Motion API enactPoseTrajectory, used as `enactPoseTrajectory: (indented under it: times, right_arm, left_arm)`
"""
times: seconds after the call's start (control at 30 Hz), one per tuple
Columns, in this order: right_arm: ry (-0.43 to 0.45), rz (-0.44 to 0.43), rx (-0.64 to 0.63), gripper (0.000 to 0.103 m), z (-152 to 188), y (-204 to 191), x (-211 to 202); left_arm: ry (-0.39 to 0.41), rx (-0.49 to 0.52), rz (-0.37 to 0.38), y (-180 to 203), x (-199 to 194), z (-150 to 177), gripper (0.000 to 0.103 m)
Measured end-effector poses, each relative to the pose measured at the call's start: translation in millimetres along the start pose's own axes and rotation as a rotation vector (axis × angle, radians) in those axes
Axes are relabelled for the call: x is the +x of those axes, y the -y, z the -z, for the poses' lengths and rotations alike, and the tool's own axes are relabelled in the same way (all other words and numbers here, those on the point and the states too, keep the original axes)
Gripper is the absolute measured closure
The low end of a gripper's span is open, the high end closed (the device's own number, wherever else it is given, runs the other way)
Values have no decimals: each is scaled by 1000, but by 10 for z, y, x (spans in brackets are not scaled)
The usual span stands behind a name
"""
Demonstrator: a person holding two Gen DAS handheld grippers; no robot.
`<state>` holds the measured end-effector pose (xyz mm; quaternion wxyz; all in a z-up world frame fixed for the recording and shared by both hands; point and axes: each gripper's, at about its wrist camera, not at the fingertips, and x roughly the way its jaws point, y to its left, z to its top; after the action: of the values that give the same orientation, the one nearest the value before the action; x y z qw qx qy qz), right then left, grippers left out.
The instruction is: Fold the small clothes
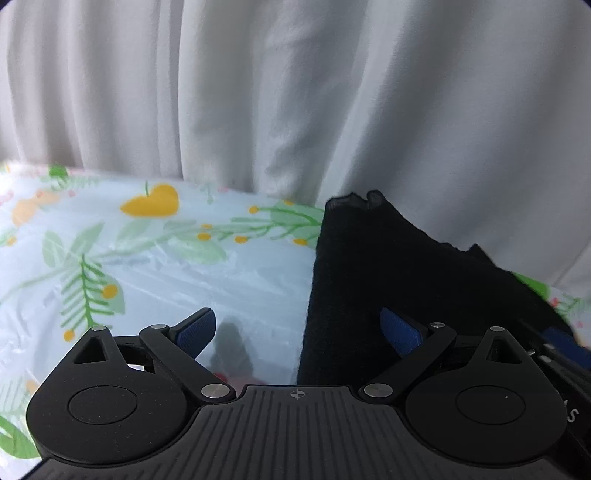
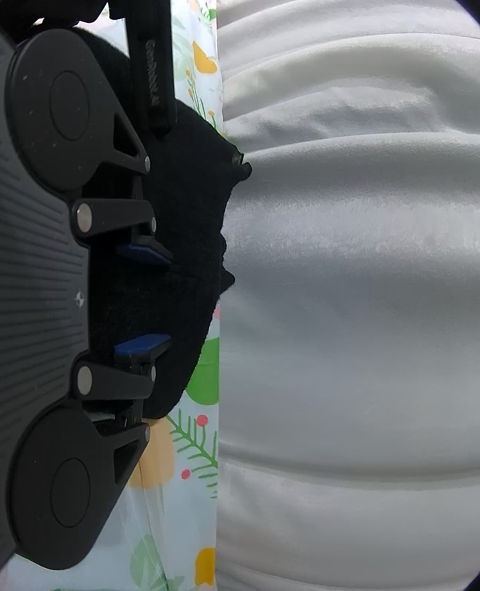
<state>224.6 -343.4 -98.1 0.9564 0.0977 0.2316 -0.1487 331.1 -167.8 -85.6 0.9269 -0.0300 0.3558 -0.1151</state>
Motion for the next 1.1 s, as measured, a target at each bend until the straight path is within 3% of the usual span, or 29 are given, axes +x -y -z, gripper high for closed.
enactPoseTrajectory:
  times: [0.07,0.2,0.27,0.33,0.43,0.6,0.7,0.83,0.9,1.03,1.1]
  right_arm:
    - [-30,-10,32,59,-57,38,-94]
    - [-10,48,22,43,16,44,-302]
    - [12,78,-2,34,193,52,-279]
    - [0,71,75,27,259,169,-255]
    - [-54,4,171,27,300,341,-259]
    - [-125,-101,307,26,329,817,-537]
    - [-220,-233,449,26,391,1176,-578]
    - [-295,-383,561,27,498,1335,-454]
    - [-322,-407,589,29,545,1324,-357]
    - [-340,-438,608,36,580,1267,-189]
    - [-344,-444,640,42,563,1292,-141]
  left_arm:
    - [-19,-9,19,-106,-100,-82,4]
    - [67,-35,26,-174,-362,-82,4]
    - [53,-8,24,-105,-329,-25,4]
    - [17,43,9,-32,-230,49,4]
    - [46,36,25,-63,-267,100,3]
    - [-91,1,166,-381,-346,-64,3]
    - [-192,-93,294,-649,-378,-59,3]
    - [-311,-226,424,-794,-234,23,4]
    - [-310,-225,435,-737,-225,66,5]
    - [-314,-115,432,-515,-226,115,8]
    - [-325,-101,421,-432,-214,139,15]
